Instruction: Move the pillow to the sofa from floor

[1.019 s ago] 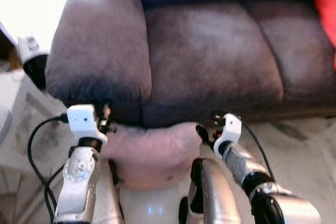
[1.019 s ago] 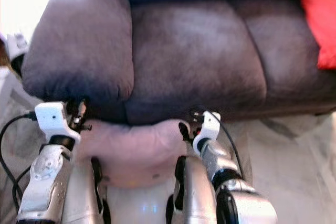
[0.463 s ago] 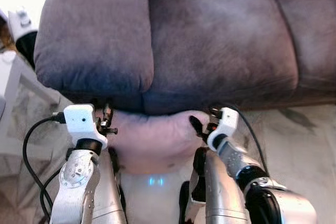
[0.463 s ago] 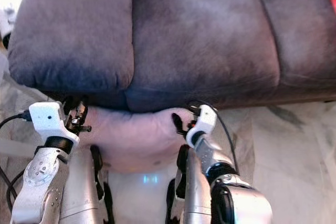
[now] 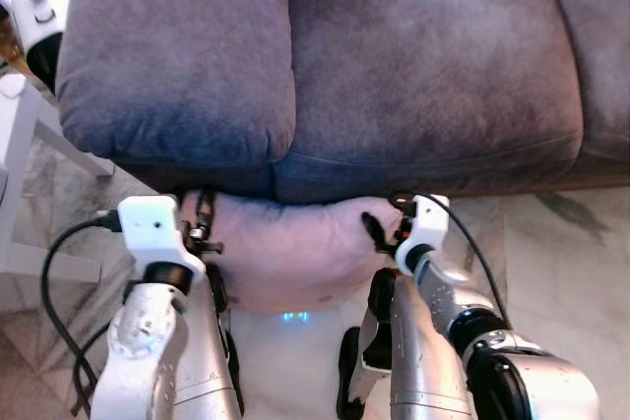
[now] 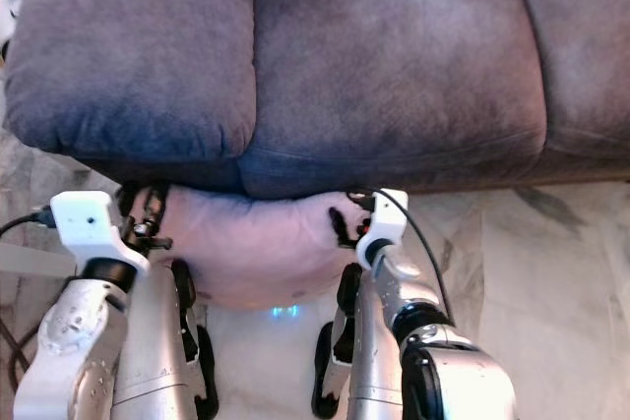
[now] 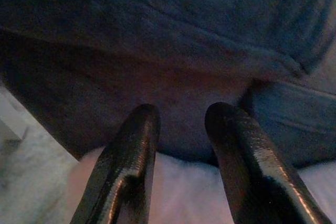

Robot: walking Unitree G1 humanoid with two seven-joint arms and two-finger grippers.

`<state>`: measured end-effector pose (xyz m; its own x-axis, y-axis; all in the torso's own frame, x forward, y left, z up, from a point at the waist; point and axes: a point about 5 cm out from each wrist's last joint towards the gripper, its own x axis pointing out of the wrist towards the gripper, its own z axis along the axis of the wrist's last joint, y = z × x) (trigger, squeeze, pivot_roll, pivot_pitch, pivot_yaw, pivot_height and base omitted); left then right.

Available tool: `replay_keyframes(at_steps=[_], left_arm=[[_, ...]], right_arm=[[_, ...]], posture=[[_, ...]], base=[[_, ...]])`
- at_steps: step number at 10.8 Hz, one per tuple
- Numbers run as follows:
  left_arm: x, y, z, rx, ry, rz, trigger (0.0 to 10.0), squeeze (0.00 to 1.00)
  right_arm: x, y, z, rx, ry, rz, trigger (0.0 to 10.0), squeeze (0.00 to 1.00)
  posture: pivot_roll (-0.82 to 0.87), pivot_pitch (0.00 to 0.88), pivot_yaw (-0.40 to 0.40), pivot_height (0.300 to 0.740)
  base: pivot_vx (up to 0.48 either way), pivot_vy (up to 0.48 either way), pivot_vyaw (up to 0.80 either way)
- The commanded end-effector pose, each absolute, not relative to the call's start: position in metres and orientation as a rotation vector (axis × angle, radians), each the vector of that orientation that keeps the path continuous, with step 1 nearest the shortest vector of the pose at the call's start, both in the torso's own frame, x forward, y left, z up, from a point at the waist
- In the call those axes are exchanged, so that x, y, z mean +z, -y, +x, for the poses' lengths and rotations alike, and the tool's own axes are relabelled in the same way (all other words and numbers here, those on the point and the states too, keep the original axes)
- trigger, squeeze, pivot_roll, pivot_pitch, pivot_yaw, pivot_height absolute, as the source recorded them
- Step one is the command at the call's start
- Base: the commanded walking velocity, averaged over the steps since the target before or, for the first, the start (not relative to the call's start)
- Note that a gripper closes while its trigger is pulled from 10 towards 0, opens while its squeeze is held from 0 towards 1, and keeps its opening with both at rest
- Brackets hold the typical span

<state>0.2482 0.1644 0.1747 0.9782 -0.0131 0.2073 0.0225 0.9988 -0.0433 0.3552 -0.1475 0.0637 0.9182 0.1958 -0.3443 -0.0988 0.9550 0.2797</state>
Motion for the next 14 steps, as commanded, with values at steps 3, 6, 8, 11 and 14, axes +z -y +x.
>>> replay_keyframes(at_steps=[3, 6, 8, 11, 14], left_arm=[[0.176, -0.164, 0.239, -0.012, 0.183, -0.057, 10.0, 0.0], [0.18, -0.167, 0.232, -0.005, 0.173, -0.042, 10.0, 0.0], [0.18, -0.166, 0.231, -0.007, 0.162, -0.045, 10.0, 0.0], [0.176, -0.163, 0.23, -0.028, 0.134, -0.059, 10.0, 0.0], [0.176, -0.162, 0.231, -0.035, 0.133, -0.06, 10.0, 0.0]], right_arm=[[0.048, 0.154, 0.345, 0.09, -0.422, 0.229, 10.0, 0.0], [0.051, 0.132, 0.344, 0.21, -0.363, 0.344, 10.0, 0.0], [0.05, 0.128, 0.343, 0.237, -0.358, 0.371, 0.0, 0.0], [0.046, 0.133, 0.339, 0.228, -0.363, 0.379, 0.0, 0.0], [0.043, 0.131, 0.338, 0.239, -0.368, 0.366, 0.0, 0.0]], posture=[[0.27, 0.539, -0.062, 0.507], [0.3, 0.55, -0.049, 0.507], [0.3, 0.55, -0.047, 0.507], [0.3, 0.54, -0.042, 0.507], [0.3, 0.529, -0.039, 0.507]], base=[[0.0, 0.0, 0.0], [0.0, 0.0, 0.0], [0.0, 0.0, 0.0], [0.0, 0.0, 0.0], [0.0, 0.0, 0.0]])
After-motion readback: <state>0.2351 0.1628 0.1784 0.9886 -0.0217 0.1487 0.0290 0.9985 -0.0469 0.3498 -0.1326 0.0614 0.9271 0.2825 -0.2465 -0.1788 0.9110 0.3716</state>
